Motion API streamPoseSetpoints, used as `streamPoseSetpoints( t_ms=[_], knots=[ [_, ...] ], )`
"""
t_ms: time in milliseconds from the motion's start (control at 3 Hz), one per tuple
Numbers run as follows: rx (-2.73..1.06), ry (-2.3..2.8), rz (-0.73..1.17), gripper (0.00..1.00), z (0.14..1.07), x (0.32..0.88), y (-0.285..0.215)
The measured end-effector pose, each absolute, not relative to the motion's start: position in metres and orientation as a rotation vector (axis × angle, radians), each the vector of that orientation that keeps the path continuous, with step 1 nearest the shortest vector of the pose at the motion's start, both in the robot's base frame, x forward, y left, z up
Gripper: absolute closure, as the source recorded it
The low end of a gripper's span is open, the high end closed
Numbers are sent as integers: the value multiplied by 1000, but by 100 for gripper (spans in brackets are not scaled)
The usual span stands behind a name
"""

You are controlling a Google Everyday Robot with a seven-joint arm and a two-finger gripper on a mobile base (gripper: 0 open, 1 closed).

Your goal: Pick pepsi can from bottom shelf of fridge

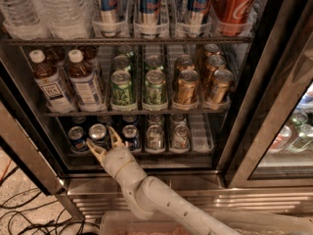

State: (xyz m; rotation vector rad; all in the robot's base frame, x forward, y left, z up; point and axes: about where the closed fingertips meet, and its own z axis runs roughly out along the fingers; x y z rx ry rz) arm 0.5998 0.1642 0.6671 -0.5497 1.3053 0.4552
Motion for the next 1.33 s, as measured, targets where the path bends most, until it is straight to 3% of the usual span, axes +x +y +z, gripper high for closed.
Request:
streamPoseSetpoints(
  t_ms=[667, 1333],
  knots=[
    [-709, 1332, 580, 100, 693, 555, 167],
    [-859, 1452, 824, 100, 678, 517, 147]
  ],
)
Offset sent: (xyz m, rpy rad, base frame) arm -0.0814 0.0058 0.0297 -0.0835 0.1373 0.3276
